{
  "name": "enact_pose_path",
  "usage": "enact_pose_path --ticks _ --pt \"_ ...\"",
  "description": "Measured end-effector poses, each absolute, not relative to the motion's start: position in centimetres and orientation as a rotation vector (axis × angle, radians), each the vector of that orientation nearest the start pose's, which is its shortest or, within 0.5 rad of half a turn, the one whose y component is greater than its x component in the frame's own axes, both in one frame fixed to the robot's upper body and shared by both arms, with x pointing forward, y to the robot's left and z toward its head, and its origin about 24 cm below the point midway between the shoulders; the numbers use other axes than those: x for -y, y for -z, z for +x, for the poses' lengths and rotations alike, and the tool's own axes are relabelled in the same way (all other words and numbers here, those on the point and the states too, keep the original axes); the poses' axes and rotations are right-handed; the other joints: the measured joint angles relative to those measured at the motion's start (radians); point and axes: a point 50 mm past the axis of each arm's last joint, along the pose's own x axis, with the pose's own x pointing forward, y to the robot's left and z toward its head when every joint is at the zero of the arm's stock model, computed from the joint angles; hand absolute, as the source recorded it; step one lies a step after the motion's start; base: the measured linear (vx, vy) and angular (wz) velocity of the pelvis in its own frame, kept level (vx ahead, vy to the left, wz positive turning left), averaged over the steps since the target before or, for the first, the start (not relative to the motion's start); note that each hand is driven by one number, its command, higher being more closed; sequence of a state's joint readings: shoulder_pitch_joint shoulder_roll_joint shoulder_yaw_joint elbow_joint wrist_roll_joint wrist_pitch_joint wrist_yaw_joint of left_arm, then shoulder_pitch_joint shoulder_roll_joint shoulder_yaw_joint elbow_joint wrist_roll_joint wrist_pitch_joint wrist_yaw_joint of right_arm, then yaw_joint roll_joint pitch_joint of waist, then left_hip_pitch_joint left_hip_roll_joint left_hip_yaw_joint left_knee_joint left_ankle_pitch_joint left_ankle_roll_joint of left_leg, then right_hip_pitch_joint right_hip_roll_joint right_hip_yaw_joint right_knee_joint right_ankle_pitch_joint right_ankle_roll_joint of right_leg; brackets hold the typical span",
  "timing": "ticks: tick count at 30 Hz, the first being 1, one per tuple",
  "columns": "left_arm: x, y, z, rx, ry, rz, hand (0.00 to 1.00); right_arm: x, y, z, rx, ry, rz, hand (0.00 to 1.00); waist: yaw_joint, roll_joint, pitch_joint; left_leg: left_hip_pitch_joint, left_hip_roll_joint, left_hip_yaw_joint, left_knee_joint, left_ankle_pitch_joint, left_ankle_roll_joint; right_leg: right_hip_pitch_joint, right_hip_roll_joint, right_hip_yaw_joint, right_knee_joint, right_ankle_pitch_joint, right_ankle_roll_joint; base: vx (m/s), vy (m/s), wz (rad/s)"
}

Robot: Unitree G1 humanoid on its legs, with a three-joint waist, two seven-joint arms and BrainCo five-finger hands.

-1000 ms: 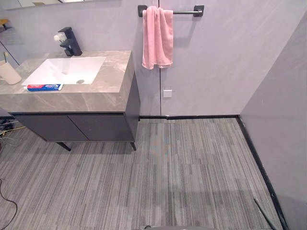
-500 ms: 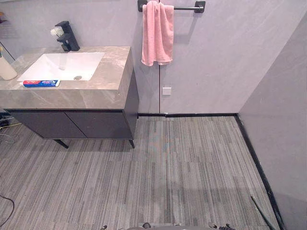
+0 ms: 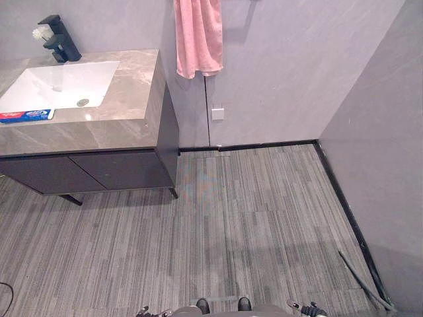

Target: Organize washtable

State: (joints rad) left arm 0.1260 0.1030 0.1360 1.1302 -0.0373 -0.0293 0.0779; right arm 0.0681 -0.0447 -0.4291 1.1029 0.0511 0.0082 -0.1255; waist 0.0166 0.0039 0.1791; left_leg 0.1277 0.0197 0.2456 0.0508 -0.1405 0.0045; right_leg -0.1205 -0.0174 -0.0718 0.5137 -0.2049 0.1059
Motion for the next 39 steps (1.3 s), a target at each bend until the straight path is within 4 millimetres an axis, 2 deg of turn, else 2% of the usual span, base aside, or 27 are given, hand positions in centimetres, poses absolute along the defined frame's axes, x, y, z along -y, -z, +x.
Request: enact_pose_path --ticks 2,4,8,9,10,11,12,13,14,16,17,18,20,22,24,26,27,28,29,30,31,32,34,35,36,37,39 --pt "-21.4 16.8 5.9 -1.211 -0.306 0.033 0.0 21.9 16.4 7.4 -1.143 0.583 0.183 0.0 -0.005 -0.002 0.015 0.046 -0.008 0.006 -0.005 -0.014 0.012 -0.073 -0.049 -0.066 0.183 -0.003 -0.012 0.09 0.042 -0.08" --pt "-21.5 16.7 6.3 -1.202 -0.303 0.035 0.0 22.1 16.4 6.9 -1.147 0.597 0.187 0.0 -0.003 -0.004 0.015 0.089 -0.002 0.003 -0.016 -0.041 0.006 -0.127 -0.11 -0.147 0.27 -0.062 -0.03 0.25 0.054 -0.06" --pt "-21.4 16.7 6.6 -1.204 -0.294 0.028 0.0 22.2 16.3 7.2 -1.14 0.594 0.184 0.0 -0.023 0.006 0.018 0.108 0.043 0.003 -0.023 -0.071 -0.024 -0.2 -0.121 -0.204 0.12 -0.062 -0.035 0.23 -0.048 0.01" --pt "-21.2 16.7 6.7 -1.203 -0.289 0.025 0.0 22.3 16.3 7.5 -1.135 0.591 0.183 0.0 -0.035 0.017 0.022 0.12 0.068 0.004 -0.037 -0.078 -0.041 -0.223 -0.103 -0.22 0.015 -0.019 -0.055 0.43 -0.208 0.05" --pt "-21.4 16.7 6.6 -1.21 -0.287 0.033 0.0 22.1 16.4 7.0 -1.148 0.593 0.182 0.0 -0.043 0.011 0.021 0.132 0.071 0.004 -0.05 -0.084 -0.059 -0.221 -0.086 -0.216 -0.109 0.068 -0.059 0.37 -0.186 0.09" --pt "-21.5 16.8 6.4 -1.22 -0.287 0.038 0.0 22.1 16.5 6.7 -1.157 0.594 0.183 0.0 -0.051 0.008 0.02 0.144 0.073 0.001 -0.051 -0.095 -0.076 -0.219 -0.09 -0.212 -0.128 0.136 -0.085 0.44 -0.223 0.08" --pt "-20.9 16.9 6.6 -1.225 -0.276 0.026 0.0 22.3 16.5 6.5 -1.165 0.603 0.184 0.0 -0.055 0.031 0.018 0.169 0.101 0.001 -0.043 -0.103 -0.095 -0.208 -0.07 -0.229 -0.098 0.142 -0.123 0.45 -0.231 -0.02" --pt "-20.3 16.9 6.8 -1.216 -0.267 0.012 0.0 22.4 16.4 6.7 -1.157 0.607 0.182 0.0 -0.055 0.05 0.014 0.149 0.124 0.004 0.017 -0.087 -0.122 -0.199 -0.051 -0.229 -0.101 0.111 -0.145 0.54 -0.288 -0.1" --pt "-20.3 16.9 7.0 -1.208 -0.272 0.006 0.0 22.4 16.4 6.8 -1.153 0.608 0.185 0.0 -0.056 0.051 0.014 0.127 0.134 0.003 0.066 -0.079 -0.134 -0.194 -0.048 -0.23 -0.105 0.101 -0.152 0.51 -0.307 -0.15" --pt "-20.2 16.7 7.9 -1.171 -0.294 -0.022 0.0 22.7 16.3 6.9 -1.137 0.63 0.194 0.0 -0.055 0.066 0.016 -0.023 0.201 -0.016 0.41 -0.04 -0.15 -0.111 -0.012 -0.236 -0.182 0.084 -0.174 0.44 -0.263 -0.05" --pt "-20.3 16.6 8.1 -1.159 -0.306 -0.03 0.0 22.7 16.3 6.8 -1.14 0.634 0.196 0.0 -0.055 0.062 0.018 -0.056 0.221 -0.022 0.507 -0.044 -0.153 -0.079 -0.004 -0.235 -0.206 0.082 -0.176 0.44 -0.196 0.01" --pt "-20.6 16.4 8.5 -1.131 -0.329 -0.044 0.0 22.6 16.2 6.8 -1.131 0.628 0.194 0.0 -0.054 0.056 0.023 -0.106 0.25 -0.007 0.668 -0.049 -0.147 -0.007 0.002 -0.235 -0.25 0.079 -0.18 0.34 -0.124 0.03" --pt "-20.7 16.0 9.5 -1.081 -0.349 -0.063 0.0 22.5 16.1 7.1 -1.116 0.605 0.174 0.0 -0.04 0.035 0.036 -0.179 0.27 0.033 0.793 -0.063 -0.124 0.086 0.001 -0.227 -0.302 0.07 -0.18 0.35 -0.11 -0.02" --pt "-20.1 15.5 10.9 -1.022 -0.347 -0.097 0.0 22.7 15.8 7.9 -1.087 0.601 0.169 0.0 -0.015 0.036 0.034 -0.284 0.279 0.076 0.802 -0.08 -0.096 0.137 -0.002 -0.214 -0.34 0.062 -0.172 0.32 -0.02 -0.21" --pt "-19.6 15.2 12.0 -0.978 -0.344 -0.12 0.0 22.4 15.7 8.9 -1.065 0.588 0.177 0.0 0.006 0.03 0.035 -0.345 0.272 0.12 0.708 -0.084 -0.089 0.172 -0.011 -0.204 -0.371 0.06 -0.163 0.23 0.078 -0.16" --pt "-19.1 14.9 12.9 -0.953 -0.331 -0.129 0.0 21.5 15.7 9.7 -1.051 0.57 0.2 0.0 0.004 0.012 0.038 -0.369 0.231 0.15 0.516 -0.077 -0.086 0.207 -0.039 -0.205 -0.384 0.043 -0.132 0.22 0.137 0.05" --pt "-19.1 15.0 12.9 -0.955 -0.325 -0.124 0.0 20.8 15.7 9.8 -1.053 0.549 0.205 0.0 0.004 0.005 0.033 -0.377 0.191 0.15 0.374 -0.067 -0.091 0.225 -0.06 -0.206 -0.393 0.027 -0.109 0.26 0.213 0.05" --pt "-19.0 15.0 12.7 -0.962 -0.325 -0.123 0.0 20.6 15.8 9.8 -1.055 0.54 0.204 0.0 0.005 0.007 0.027 -0.37 0.159 0.136 0.247 -0.025 -0.084 0.242 -0.07 -0.203 -0.4 0.009 -0.082 0.28 0.247 0.0" --pt "-19.0 15.1 12.5 -0.966 -0.326 -0.124 0.0 20.7 15.8 9.8 -1.056 0.539 0.199 0.0 0.01 0.009 0.024 -0.373 0.145 0.12 0.22 0.025 -0.062 0.249 -0.074 -0.2 -0.4 -0.001 -0.068 0.45 0.38 -0.07" --pt "-18.8 15.2 12.5 -0.971 -0.324 -0.127 0.0 20.6 15.9 9.6 -1.067 0.537 0.199 0.0 0.023 -0.003 0.01 -0.368 0.115 0.104 0.214 0.088 -0.002 0.26 -0.097 -0.19 -0.399 -0.023 -0.044 0.5 0.364 -0.1" --pt "-19.4 15.1 12.6 -0.967 -0.33 -0.111 0.0 19.9 16.1 9.2 -1.089 0.528 0.205 0.0 0.028 -0.034 -0.014 -0.363 0.079 0.119 0.227 0.063 0.02 0.267 -0.133 -0.182 -0.38 -0.039 -0.027 0.43 0.298 -0.09" --pt "-19.6 15.1 12.5 -0.969 -0.334 -0.106 0.0 19.7 16.2 9.2 -1.092 0.524 0.21 0.0 0.029 -0.047 -0.02 -0.357 0.065 0.125 0.234 0.041 0.026 0.262 -0.153 -0.175 -0.354 -0.043 -0.025 0.46 0.231 -0.07" --pt "-19.9 15.3 12.0 -0.997 -0.329 -0.084 0.0 19.0 16.2 9.2 -1.098 0.507 0.215 0.0 0.029 -0.068 -0.032 -0.293 0.028 0.139 0.236 -0.019 0.043 0.177 -0.216 -0.112 -0.083 -0.031 -0.008 0.52 0.284 -0.1" --pt "-20.0 15.3 12.0 -1.003 -0.317 -0.071 0.0 19.1 16.2 9.3 -1.094 0.505 0.212 0.0 0.026 -0.069 -0.033 -0.268 0.02 0.138 0.233 -0.031 0.046 0.138 -0.232 -0.098 0.018 -0.01 0.018 0.45 0.247 0.03" --pt "-19.9 15.4 12.1 -1.016 -0.287 -0.044 0.0 19.3 16.2 9.5 -1.09 0.503 0.204 0.0 0.018 -0.066 -0.032 -0.219 0.007 0.128 0.226 -0.061 0.049 0.073 -0.25 -0.072 0.206 0.006 0.04 0.44 0.195 0.2" --pt "-19.8 15.6 11.8 -1.034 -0.274 -0.032 0.0 19.5 16.1 9.6 -1.087 0.502 0.196 0.0 0.017 -0.06 -0.028 -0.155 -0.004 0.117 0.205 -0.08 0.051 0.024 -0.246 -0.063 0.344 -0.018 0.04 0.44 0.171 0.26" --pt "-19.7 15.7 11.4 -1.056 -0.263 -0.024 0.0 19.5 16.0 10.0 -1.08 0.49 0.185 0.0 0.004 -0.055 -0.026 -0.052 -0.007 0.103 0.144 -0.083 0.049 -0.025 -0.223 -0.094 0.399 -0.062 0.009 0.46 0.104 0.36"
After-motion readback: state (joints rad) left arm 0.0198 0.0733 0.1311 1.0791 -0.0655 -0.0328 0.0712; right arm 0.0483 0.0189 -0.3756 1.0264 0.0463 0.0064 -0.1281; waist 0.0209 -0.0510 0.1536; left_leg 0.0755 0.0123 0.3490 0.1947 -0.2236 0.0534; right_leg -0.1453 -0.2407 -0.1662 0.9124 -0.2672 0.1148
